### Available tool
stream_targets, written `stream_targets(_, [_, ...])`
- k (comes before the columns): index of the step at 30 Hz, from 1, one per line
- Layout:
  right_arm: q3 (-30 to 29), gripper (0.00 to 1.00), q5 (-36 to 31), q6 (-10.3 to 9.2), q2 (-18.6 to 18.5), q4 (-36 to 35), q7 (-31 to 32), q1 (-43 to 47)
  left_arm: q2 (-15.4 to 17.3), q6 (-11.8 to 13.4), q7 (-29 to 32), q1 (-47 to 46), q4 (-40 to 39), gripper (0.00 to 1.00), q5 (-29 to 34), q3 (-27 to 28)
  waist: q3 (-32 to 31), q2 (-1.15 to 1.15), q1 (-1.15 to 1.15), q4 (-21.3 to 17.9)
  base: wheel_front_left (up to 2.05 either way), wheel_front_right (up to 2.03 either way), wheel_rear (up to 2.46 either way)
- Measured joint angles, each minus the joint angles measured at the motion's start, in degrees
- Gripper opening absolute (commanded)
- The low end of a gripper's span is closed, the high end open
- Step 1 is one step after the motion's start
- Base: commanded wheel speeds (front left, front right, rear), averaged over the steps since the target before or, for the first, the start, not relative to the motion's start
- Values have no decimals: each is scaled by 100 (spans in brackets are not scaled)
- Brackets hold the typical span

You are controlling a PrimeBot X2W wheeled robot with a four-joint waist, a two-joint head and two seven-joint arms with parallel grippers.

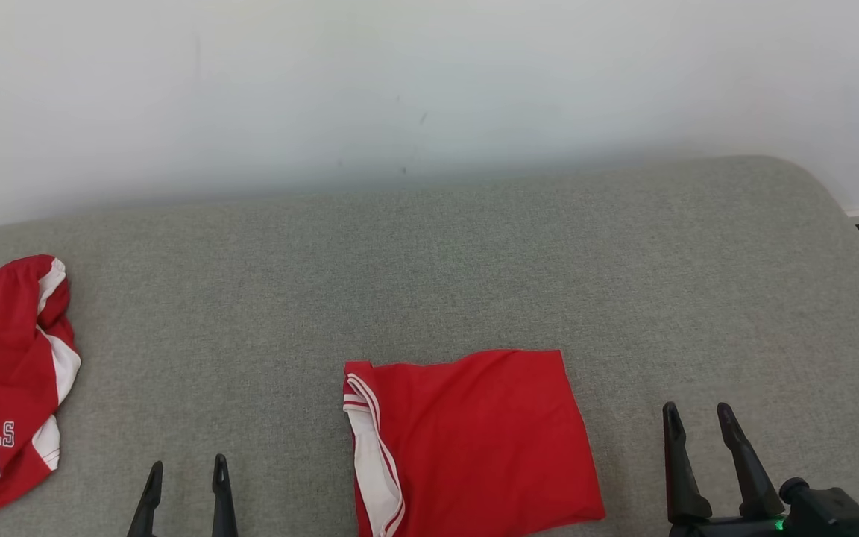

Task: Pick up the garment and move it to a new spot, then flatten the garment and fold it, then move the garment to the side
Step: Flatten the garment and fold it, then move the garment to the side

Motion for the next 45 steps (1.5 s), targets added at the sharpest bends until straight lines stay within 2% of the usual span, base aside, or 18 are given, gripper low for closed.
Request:
stream_targets(15, [187, 100, -277, 0, 88, 248, 0, 23, 0, 55, 0, 47, -2, 100, 125, -9, -11, 0, 0, 91, 0, 0, 0])
stream_targets(45, [196, 100, -300, 0, 94, 389, 0, 25, 0, 57, 0, 90, 37, 100, 178, -65, 6, 0, 0, 161, 0, 0, 0])
